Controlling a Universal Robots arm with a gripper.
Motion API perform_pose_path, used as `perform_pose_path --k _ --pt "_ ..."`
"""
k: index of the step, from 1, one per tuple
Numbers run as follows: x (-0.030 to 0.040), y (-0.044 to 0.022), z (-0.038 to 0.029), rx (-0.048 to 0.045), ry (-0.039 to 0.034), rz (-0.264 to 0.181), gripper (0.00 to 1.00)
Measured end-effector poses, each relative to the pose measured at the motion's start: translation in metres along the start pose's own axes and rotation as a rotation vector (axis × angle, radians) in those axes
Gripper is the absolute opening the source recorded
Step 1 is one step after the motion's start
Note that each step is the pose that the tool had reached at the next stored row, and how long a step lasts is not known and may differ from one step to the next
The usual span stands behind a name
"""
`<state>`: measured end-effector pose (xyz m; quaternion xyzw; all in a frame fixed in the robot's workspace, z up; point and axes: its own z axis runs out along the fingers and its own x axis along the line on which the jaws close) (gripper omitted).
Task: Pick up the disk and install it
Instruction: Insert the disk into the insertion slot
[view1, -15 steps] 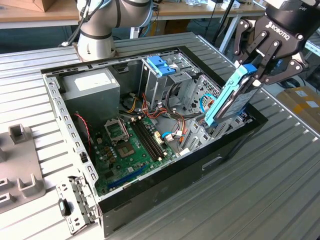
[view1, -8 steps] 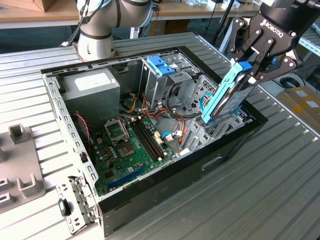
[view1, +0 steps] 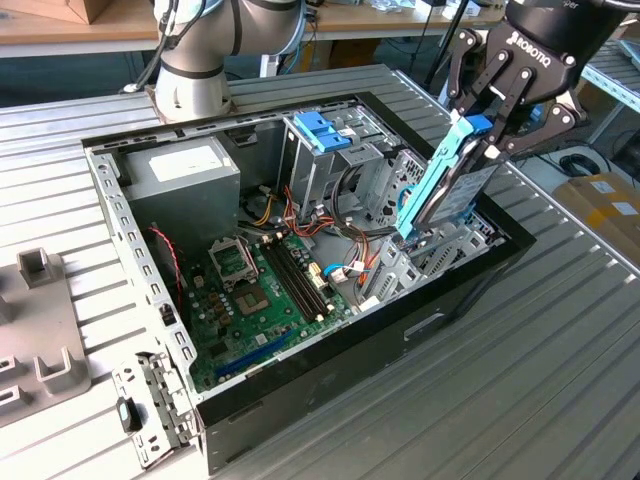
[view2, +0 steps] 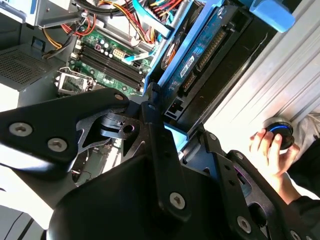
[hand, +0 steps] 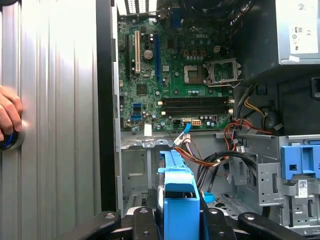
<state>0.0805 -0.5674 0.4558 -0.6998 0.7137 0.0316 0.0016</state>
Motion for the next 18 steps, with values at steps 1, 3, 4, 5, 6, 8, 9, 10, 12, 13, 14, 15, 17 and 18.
perform_pose_path --k 1,3,4,5,6,8,9,10,12,13,14,15,17,18 --pt "0.0 0.0001 0.0002 0.0 0.0 0.0 0.37" --pt "0.0 0.0011 0.0017 0.0 0.0003 0.0 0.37" --pt "0.0001 0.0015 0.0026 0.0 0.0002 0.0 0.37" --pt "0.0001 0.002 0.0035 -0.0001 0.0002 0.0 0.37" --pt "0.0002 0.0023 0.0041 0.0 0.0002 0.0 0.37" --pt "0.0003 0.0031 0.0053 -0.0001 0.0002 0.0 0.37" --pt "0.0003 0.0033 0.0059 0.0 0.0002 0.0 0.37" --pt "0.0003 0.0036 0.0064 0.0 0.0002 0.0 0.37" --pt "0.0004 0.004 0.0076 0.0 0.0002 0.0 0.37" --pt "0.0004 0.0041 0.0081 0.0 0.0003 0.0 0.37" --pt "0.0004 0.0044 0.0097 -0.0001 0.0003 0.0 0.37" --pt "0.0005 0.0044 0.0106 0.0 0.0003 0.0 0.37" --pt "0.0006 0.0045 0.0119 0.0 0.0003 0.0 0.37" --pt "0.0006 0.0046 0.0125 0.0 0.0002 0.0 0.37"
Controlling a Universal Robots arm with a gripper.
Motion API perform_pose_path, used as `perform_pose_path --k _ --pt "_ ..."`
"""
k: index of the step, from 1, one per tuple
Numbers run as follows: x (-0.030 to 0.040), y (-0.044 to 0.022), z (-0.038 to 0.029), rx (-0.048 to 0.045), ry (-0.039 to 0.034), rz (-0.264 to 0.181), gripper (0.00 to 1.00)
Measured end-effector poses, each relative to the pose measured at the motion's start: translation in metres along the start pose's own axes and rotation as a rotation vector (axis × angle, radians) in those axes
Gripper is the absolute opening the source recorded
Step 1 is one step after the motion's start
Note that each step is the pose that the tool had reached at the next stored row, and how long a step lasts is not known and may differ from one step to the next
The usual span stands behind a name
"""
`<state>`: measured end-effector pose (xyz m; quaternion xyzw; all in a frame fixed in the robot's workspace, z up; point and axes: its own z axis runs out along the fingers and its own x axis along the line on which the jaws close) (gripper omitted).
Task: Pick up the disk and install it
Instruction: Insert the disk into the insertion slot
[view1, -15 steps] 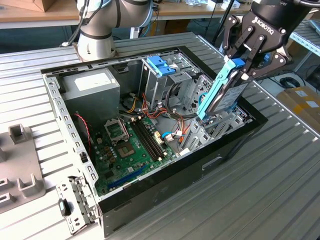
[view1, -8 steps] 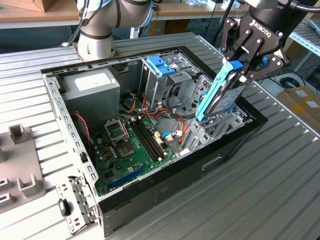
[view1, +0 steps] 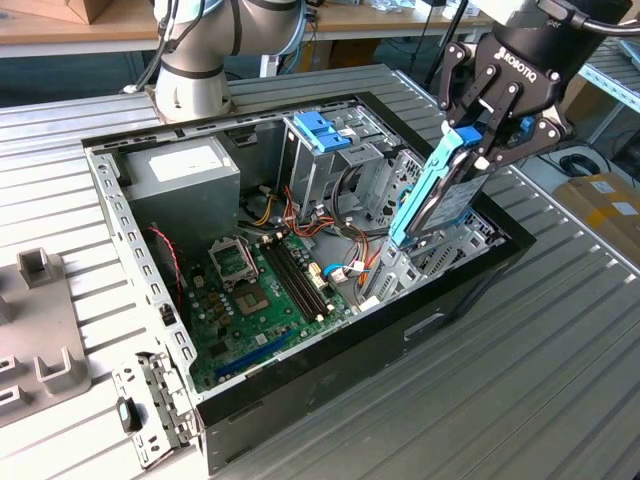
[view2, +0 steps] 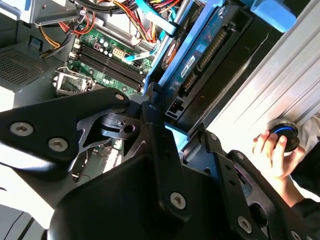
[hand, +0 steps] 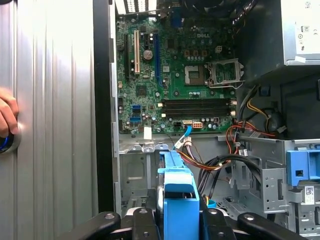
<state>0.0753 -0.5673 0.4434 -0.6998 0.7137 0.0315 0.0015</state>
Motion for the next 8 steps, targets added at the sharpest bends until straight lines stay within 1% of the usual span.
perform_pose_path --k 8 --pt "0.0004 0.0005 0.0045 0.0 0.0005 0.0 0.37"
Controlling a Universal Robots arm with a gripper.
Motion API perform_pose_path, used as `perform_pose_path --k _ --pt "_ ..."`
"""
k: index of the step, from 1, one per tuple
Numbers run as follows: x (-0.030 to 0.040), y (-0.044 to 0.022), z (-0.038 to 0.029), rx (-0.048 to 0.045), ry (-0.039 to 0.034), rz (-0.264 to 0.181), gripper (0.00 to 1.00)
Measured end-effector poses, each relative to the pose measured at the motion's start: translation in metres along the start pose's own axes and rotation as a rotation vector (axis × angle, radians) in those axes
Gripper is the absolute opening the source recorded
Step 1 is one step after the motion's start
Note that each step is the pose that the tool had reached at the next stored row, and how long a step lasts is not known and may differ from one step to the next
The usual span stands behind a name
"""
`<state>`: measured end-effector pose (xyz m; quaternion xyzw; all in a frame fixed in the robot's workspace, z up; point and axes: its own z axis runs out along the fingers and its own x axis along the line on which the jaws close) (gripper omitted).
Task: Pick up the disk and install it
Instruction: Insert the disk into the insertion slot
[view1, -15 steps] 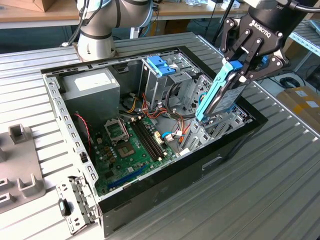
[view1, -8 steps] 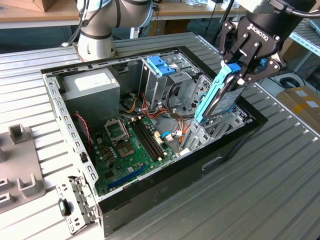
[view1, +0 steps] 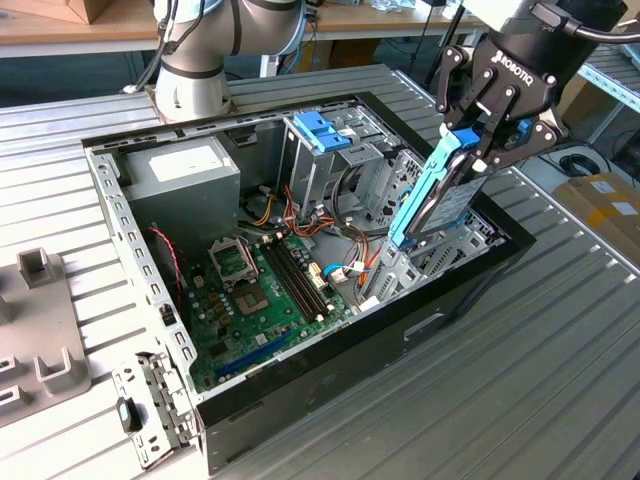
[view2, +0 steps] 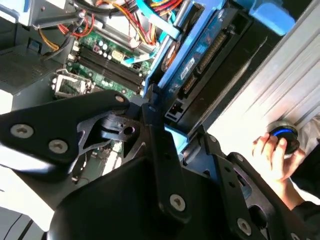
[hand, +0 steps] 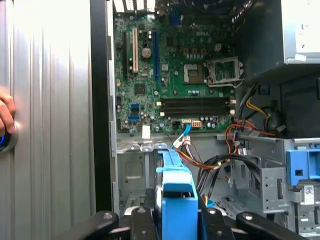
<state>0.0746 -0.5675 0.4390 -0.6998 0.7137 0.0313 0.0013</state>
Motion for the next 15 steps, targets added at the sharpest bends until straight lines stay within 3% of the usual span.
perform_pose_path --k 7,11,15 --pt "0.0007 0.0001 -0.0008 0.0001 -0.0011 0.0 0.37" --pt "0.0004 0.0003 -0.0063 0.0 -0.0002 0.0 0.37" --pt "0.0013 0.0003 -0.0061 -0.0002 0.0004 0.0 0.37"
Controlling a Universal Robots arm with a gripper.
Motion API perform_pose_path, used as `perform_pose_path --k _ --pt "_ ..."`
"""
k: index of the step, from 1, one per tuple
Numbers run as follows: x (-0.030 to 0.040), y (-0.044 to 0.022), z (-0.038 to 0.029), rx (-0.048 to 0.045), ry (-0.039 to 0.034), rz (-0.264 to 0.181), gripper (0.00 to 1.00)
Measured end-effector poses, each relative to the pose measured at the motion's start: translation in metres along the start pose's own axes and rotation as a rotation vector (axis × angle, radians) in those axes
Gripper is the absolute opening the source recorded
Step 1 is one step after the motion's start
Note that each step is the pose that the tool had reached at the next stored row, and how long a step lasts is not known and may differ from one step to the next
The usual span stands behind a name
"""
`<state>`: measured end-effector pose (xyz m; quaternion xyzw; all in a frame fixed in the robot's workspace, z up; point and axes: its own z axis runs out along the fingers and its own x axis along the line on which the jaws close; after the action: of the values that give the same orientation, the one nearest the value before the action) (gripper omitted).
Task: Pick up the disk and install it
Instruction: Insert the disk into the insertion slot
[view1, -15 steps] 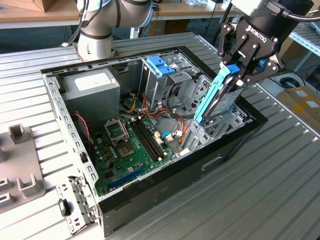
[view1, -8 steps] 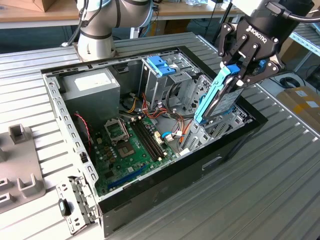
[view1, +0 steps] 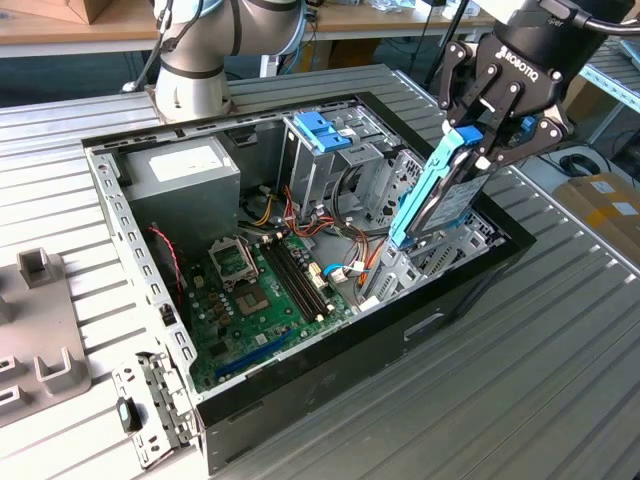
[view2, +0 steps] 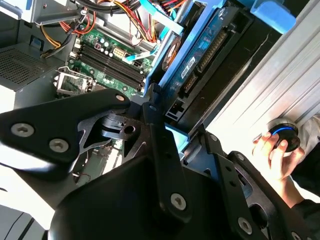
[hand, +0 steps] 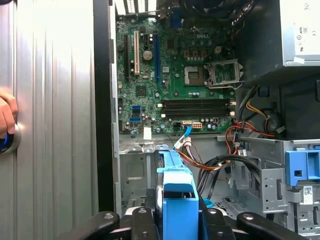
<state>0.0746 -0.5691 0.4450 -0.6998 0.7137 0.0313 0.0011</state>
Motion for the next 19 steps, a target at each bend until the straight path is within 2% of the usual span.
perform_pose_path --k 10,19 --pt "0.0044 -0.0003 0.0056 -0.0019 -0.0002 0.0 0.37" --pt "0.0055 -0.0006 0.0126 -0.0023 0.0 0.0 0.37"
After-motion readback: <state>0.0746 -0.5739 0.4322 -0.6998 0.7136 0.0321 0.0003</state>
